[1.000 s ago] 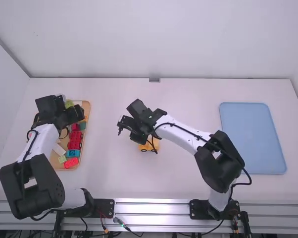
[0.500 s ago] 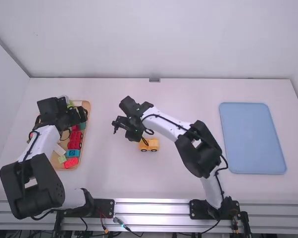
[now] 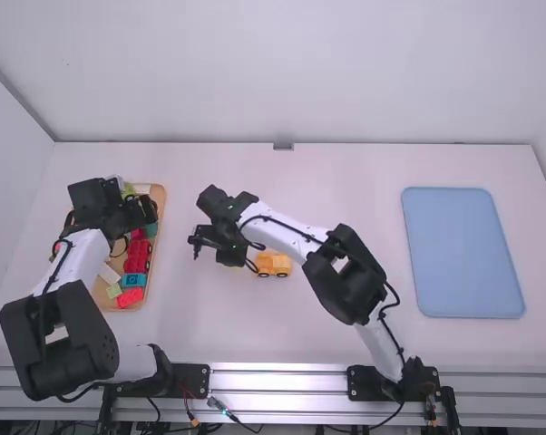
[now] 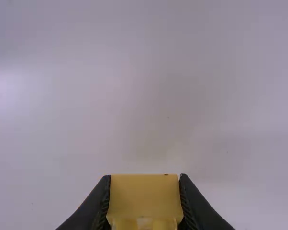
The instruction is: Assemble lego blocks to make yellow taxi
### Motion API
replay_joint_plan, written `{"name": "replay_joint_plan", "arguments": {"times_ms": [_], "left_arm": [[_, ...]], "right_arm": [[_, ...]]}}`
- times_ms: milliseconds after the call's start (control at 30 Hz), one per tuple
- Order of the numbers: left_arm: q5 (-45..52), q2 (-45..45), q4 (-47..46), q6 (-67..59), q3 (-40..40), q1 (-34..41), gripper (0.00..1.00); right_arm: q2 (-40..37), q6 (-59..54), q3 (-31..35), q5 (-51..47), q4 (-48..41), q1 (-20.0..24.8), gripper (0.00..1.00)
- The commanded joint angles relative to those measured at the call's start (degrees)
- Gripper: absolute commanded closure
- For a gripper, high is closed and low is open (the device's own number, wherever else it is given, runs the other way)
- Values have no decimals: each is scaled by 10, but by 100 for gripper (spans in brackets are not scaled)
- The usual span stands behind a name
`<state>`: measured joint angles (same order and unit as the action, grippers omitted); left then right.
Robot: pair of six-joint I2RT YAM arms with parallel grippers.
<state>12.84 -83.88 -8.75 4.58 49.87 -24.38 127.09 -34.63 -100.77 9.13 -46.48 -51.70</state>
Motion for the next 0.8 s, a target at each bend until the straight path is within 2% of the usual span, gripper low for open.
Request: {"name": "replay_joint_plan", "arguments": {"times_ms": [0, 167, 300, 767], "left_arm": [[-3, 11, -4, 5, -4, -4, 1], [-15, 11, -4, 7, -4, -4, 1], [-79, 11, 3, 25, -7, -4, 1], [-78, 12, 46, 12, -35, -4, 1]], "right_arm": [[30, -12, -5, -28, -5, -13, 100], [44, 3, -5, -45, -3, -19, 100], [44, 3, -5, -42, -6, -12, 100], [45, 1, -5, -30, -2, -4, 100]]}}
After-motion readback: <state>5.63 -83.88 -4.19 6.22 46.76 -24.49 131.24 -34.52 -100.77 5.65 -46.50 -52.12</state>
